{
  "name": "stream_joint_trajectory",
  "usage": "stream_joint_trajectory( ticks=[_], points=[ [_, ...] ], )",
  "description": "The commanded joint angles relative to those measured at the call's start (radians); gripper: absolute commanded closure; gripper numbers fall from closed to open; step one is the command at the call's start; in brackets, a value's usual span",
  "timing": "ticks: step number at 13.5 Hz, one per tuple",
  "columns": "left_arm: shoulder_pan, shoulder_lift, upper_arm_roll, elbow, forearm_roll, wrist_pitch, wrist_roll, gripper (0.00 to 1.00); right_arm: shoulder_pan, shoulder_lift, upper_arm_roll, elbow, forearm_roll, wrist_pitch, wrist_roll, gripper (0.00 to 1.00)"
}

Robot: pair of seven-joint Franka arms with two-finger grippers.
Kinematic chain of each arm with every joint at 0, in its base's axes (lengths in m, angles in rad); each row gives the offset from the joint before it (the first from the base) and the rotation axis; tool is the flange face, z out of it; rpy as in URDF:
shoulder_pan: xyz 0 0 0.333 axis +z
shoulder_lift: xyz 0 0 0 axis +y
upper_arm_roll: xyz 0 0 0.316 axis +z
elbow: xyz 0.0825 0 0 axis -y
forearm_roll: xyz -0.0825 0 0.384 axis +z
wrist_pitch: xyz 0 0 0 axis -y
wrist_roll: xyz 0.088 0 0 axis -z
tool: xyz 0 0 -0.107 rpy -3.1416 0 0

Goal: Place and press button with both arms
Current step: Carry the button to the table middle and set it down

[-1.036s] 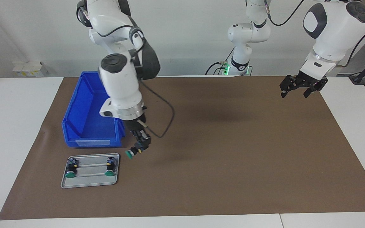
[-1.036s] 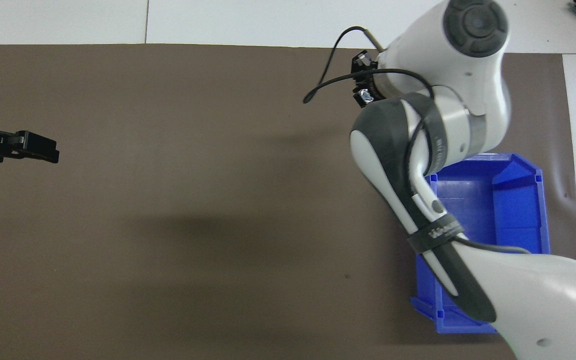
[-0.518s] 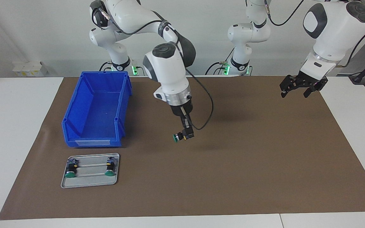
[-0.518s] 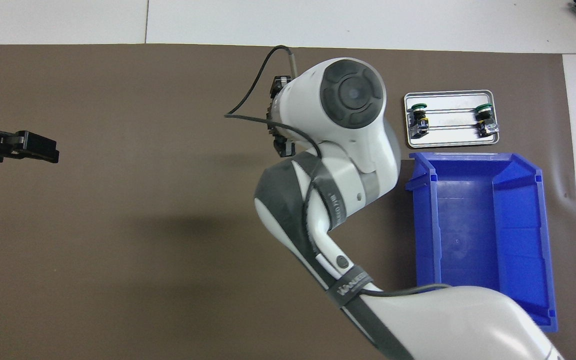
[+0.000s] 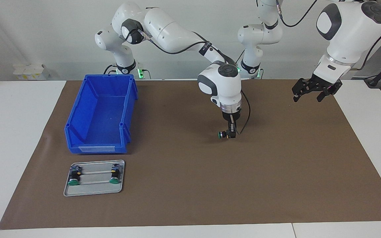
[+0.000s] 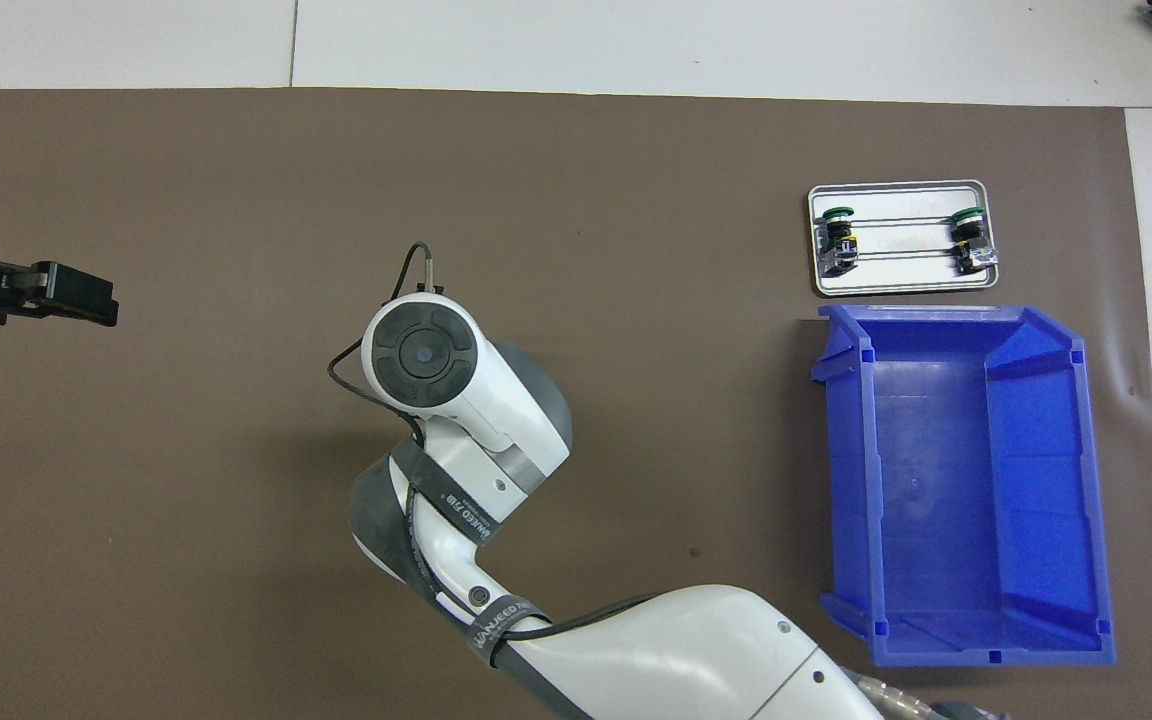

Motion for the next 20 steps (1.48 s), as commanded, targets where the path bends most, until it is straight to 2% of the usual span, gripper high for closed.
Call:
stream_joint_trajectory(
  ticks=[1, 3, 4, 5, 7, 10, 11, 13, 16, 18, 20],
  points=[
    [0.01, -0.021, -0.008, -0.023, 0.02, 0.003, -0.001, 0.0, 0.018, 0.021, 0.001, -0.001, -0.074, 0.016, 0.022, 1.0],
    [0.01, -0.021, -0.008, -0.023, 0.018, 0.003, -0.001, 0.0, 0.047, 0.056, 0.0, -0.002, -0.099, 0.033, 0.022, 1.0],
    [0.01, -0.021, -0.008, -0.023, 0.018, 0.003, -0.001, 0.0, 0.05, 0.059, 0.0, -0.002, -0.124, 0.033, 0.022, 0.63],
    [0.01, -0.021, -0.008, -0.023, 0.018, 0.005, -0.001, 0.0, 0.057, 0.059, 0.0, 0.001, -0.141, 0.016, 0.014, 0.01],
    [0.01, -0.021, -0.008, -0.023, 0.018, 0.003, -0.001, 0.0, 0.058, 0.015, 0.001, 0.005, -0.203, 0.007, -0.022, 0.0],
    [0.01, -0.021, -0.008, -0.023, 0.02, 0.003, -0.001, 0.0, 0.02, -0.082, -0.006, -0.002, -0.205, -0.011, -0.188, 0.0],
    [0.01, -0.021, -0.008, -0.023, 0.018, 0.011, -0.009, 0.0, -0.018, -0.128, -0.007, -0.017, -0.207, -0.034, -0.263, 0.0],
    [-0.005, -0.021, -0.009, -0.022, 0.018, 0.014, -0.003, 0.0, -0.113, -0.255, -0.005, -0.112, -0.202, -0.047, -0.492, 0.0],
    [-0.021, -0.024, -0.02, -0.028, 0.018, 0.009, -0.001, 0.0, -0.25, -0.379, -0.007, -0.226, -0.199, -0.057, -0.798, 0.0],
    [-0.042, -0.03, -0.024, -0.052, 0.012, 0.063, 0.04, 0.0, -0.336, -0.421, -0.007, -0.24, -0.2, -0.103, -1.002, 0.0],
    [-0.077, -0.041, -0.024, -0.092, 0.009, 0.123, 0.193, 0.0, -0.443, -0.482, -0.002, -0.243, -0.185, -0.16, -1.203, 0.0]
  ],
)
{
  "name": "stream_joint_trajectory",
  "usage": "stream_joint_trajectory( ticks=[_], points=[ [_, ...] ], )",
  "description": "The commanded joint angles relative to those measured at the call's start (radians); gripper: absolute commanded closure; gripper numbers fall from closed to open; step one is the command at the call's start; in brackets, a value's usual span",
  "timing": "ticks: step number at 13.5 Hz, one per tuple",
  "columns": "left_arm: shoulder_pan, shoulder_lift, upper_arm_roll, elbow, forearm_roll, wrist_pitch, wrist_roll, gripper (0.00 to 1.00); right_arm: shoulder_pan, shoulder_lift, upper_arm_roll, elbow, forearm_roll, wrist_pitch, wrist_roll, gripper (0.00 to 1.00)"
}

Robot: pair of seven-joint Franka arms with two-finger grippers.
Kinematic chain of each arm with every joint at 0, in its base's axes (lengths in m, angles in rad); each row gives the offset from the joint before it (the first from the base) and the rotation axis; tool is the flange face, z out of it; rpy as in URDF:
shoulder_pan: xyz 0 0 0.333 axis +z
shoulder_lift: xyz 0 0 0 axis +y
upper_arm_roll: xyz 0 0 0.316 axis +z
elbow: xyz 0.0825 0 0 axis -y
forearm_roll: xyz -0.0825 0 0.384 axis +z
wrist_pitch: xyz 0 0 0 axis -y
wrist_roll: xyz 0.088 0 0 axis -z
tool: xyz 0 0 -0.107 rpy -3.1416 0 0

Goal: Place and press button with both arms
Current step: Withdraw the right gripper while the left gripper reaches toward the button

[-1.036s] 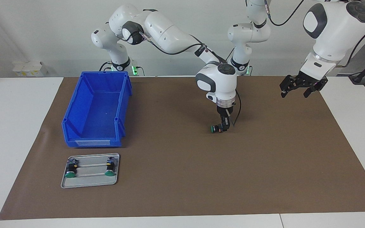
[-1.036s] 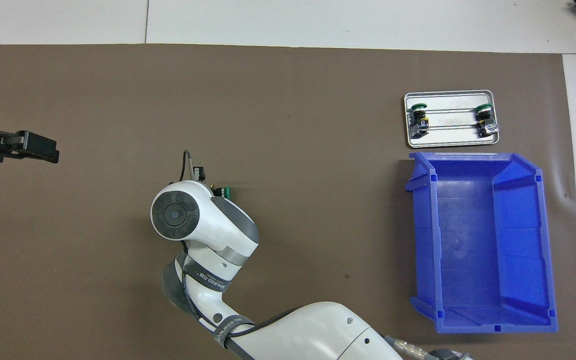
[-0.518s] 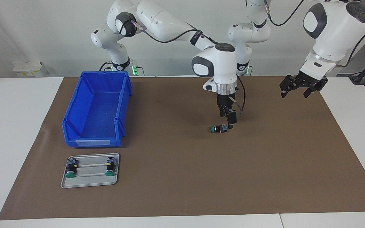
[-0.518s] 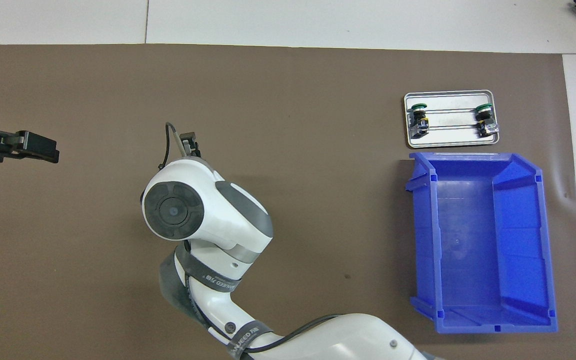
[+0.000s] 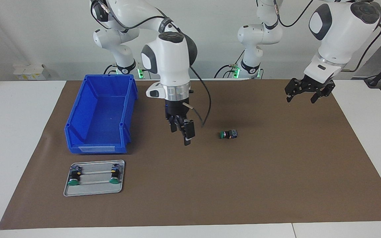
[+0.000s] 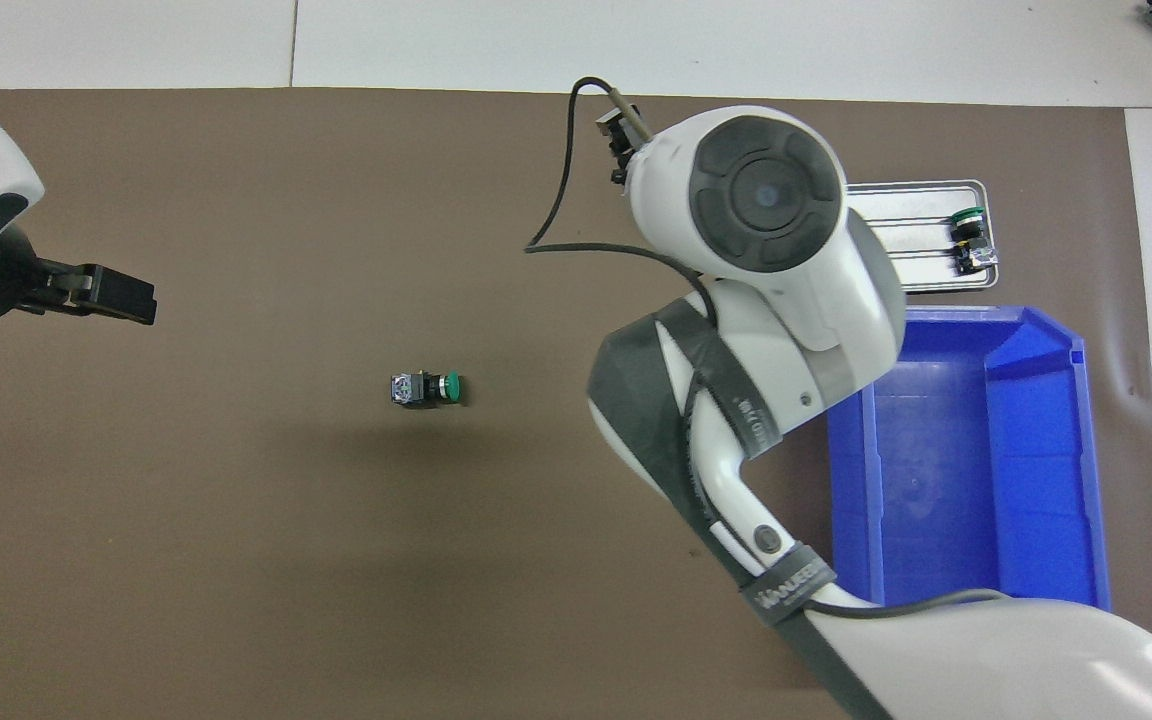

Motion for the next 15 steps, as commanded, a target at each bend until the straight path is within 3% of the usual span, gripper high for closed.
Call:
stream_joint_trajectory(
  ticks=[1, 4, 8, 12, 15],
  points=[
    [-0.037, -0.041, 0.008, -0.082, 0.008, 0.078, 0.205, 0.0, -0.126, -0.111, 0.019, -0.06, 0.027, -0.089, -0.269, 0.0],
    [-0.037, -0.04, 0.008, -0.091, -0.075, 0.094, 0.475, 0.0, -0.248, -0.187, 0.017, -0.06, 0.084, -0.229, -0.614, 0.0],
    [-0.08, -0.038, 0.007, -0.151, -0.135, 0.139, 0.731, 0.0, -0.335, -0.276, 0.017, -0.055, 0.097, -0.41, -0.852, 0.0],
    [-0.196, -0.003, 0.007, -0.261, -0.167, 0.361, 0.759, 0.0, -0.399, -0.348, 0.016, -0.057, 0.112, -0.58, -0.974, 0.0],
    [-0.255, 0.046, 0.008, -0.32, -0.167, 0.517, 0.817, 0.0, -0.433, -0.365, -0.021, -0.075, 0.158, -0.613, -1.136, 0.0]
  ],
)
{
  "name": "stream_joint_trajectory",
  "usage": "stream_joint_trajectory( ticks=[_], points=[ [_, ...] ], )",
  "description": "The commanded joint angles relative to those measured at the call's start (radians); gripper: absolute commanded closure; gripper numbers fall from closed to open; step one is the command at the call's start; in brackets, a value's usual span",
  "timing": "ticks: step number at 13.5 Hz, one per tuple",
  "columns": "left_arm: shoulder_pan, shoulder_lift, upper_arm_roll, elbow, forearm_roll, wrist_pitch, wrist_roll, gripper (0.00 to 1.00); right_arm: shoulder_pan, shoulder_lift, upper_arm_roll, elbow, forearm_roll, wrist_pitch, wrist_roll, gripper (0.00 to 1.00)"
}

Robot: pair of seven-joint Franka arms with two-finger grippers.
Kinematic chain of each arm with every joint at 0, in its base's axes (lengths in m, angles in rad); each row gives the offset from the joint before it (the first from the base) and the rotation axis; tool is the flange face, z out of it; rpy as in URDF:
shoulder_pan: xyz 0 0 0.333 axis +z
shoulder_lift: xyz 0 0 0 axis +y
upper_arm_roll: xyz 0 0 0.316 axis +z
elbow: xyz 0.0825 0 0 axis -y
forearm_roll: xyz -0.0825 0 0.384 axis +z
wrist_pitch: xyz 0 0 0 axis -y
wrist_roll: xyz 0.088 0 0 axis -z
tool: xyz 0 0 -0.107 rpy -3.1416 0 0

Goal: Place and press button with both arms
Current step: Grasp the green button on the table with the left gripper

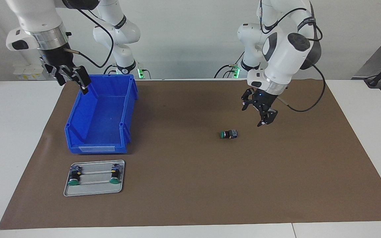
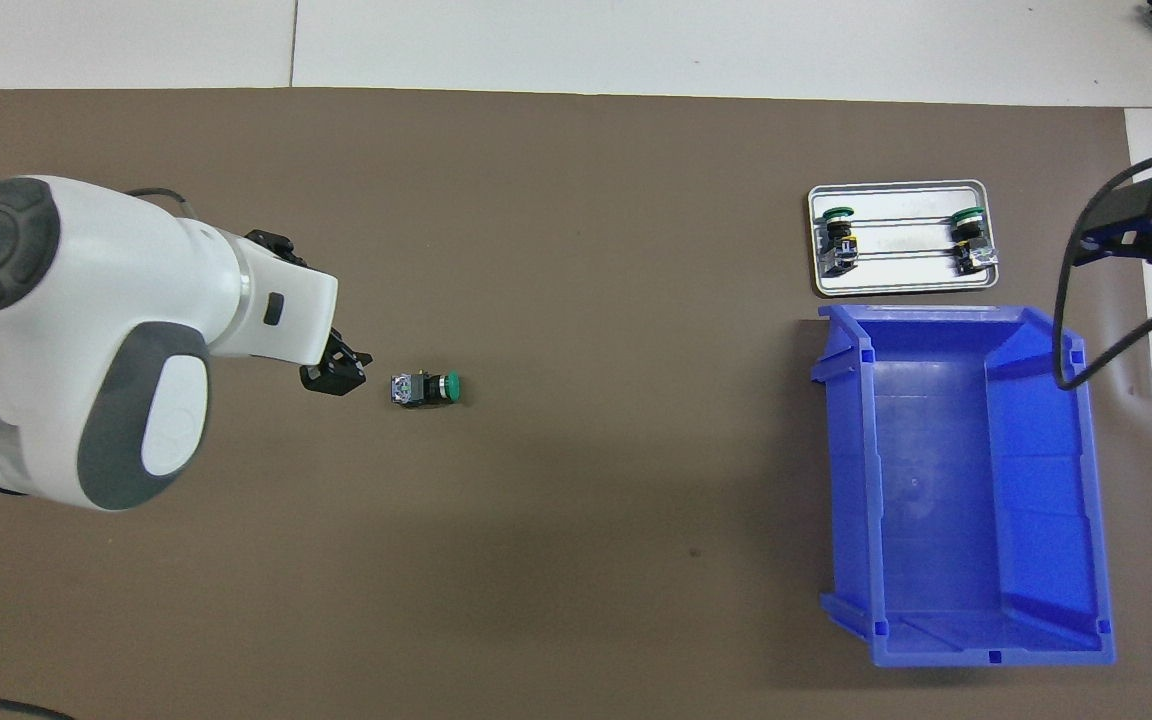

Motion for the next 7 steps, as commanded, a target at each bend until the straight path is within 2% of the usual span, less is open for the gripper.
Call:
stream_joint_trajectory(
  ticks=[1, 3, 5, 7],
  points=[
    [-0.027, 0.02, 0.019, -0.044, -0.014, 0.099, 0.133, 0.0, 0.003, -0.04, -0.055, -0.077, 0.024, 0.008, -0.197, 0.0],
    [-0.027, 0.023, 0.019, -0.047, -0.013, 0.099, 0.206, 0.0, 0.014, -0.06, -0.072, -0.124, 0.023, 0.035, -0.264, 0.0],
    [-0.027, 0.03, 0.019, -0.062, -0.013, 0.099, 0.263, 0.0, 0.022, -0.141, -0.072, -0.267, 0.001, 0.066, -0.269, 0.0],
    [-0.027, 0.036, 0.019, -0.084, -0.013, 0.106, 0.297, 0.0, 0.022, -0.152, -0.072, -0.286, 0.0, 0.115, -0.286, 0.0]
  ],
)
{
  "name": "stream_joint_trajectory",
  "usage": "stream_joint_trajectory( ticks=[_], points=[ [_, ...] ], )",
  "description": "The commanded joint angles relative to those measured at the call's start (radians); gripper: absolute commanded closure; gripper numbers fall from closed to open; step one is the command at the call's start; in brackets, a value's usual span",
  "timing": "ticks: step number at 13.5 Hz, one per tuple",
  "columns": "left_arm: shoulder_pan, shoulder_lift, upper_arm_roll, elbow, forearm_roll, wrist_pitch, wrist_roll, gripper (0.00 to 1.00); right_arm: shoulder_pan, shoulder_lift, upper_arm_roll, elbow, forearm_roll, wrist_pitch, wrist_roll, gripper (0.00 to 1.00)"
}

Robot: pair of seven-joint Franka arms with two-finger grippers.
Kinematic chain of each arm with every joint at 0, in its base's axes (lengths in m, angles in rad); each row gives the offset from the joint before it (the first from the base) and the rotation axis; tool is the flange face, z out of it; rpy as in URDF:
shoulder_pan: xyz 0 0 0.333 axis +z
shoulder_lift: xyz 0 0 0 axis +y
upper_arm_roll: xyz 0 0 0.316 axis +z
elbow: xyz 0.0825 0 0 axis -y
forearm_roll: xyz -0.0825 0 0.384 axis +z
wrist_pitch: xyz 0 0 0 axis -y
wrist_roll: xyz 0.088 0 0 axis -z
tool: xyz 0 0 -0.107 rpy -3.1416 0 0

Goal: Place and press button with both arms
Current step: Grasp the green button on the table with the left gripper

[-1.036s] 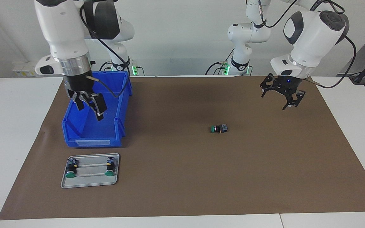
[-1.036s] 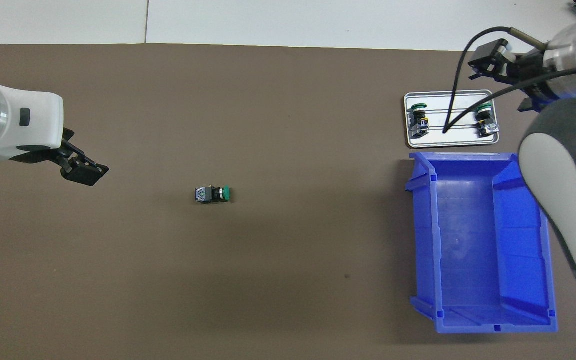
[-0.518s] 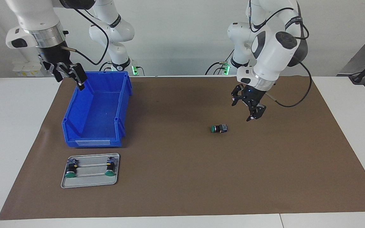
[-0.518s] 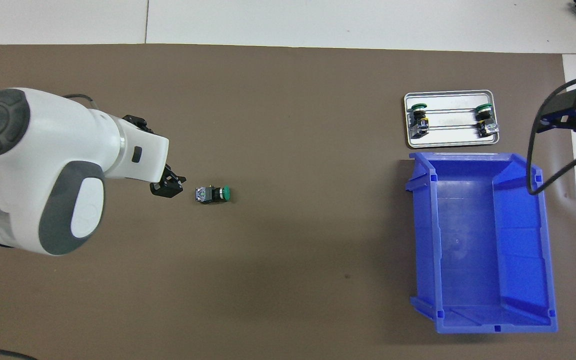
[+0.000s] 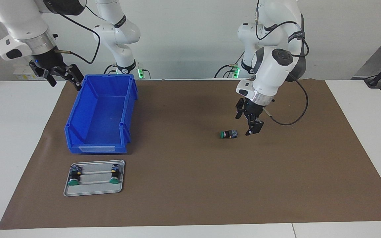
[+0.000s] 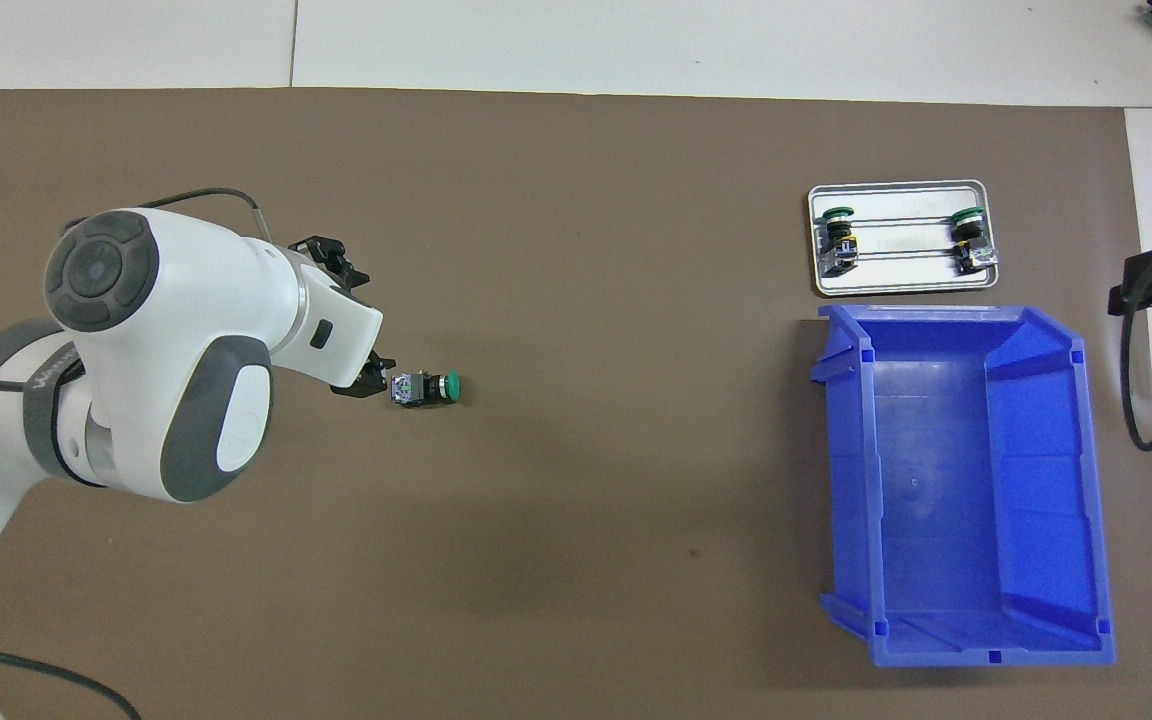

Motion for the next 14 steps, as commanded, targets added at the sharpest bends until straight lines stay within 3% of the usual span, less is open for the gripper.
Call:
stream_joint_trajectory(
  ticks=[1, 6, 9, 14],
  points=[
    [-0.009, 0.025, 0.009, -0.04, -0.012, 0.032, 0.053, 0.0, 0.017, -0.076, -0.005, -0.095, -0.006, 0.05, -0.028, 0.0],
    [-0.051, 0.078, 0.009, -0.043, -0.012, 0.05, -0.019, 0.0, 0.019, -0.07, 0.003, -0.057, 0.008, -0.036, -0.022, 0.0],
    [-0.075, 0.102, 0.012, -0.048, -0.014, 0.058, -0.062, 0.0, 0.052, -0.067, 0.014, -0.06, -0.059, 0.0, -0.025, 0.0],
    [-0.134, 0.128, 0.012, -0.108, -0.014, 0.118, -0.122, 0.0, 0.049, -0.073, 0.012, -0.071, -0.058, 0.007, -0.027, 0.0]
  ],
)
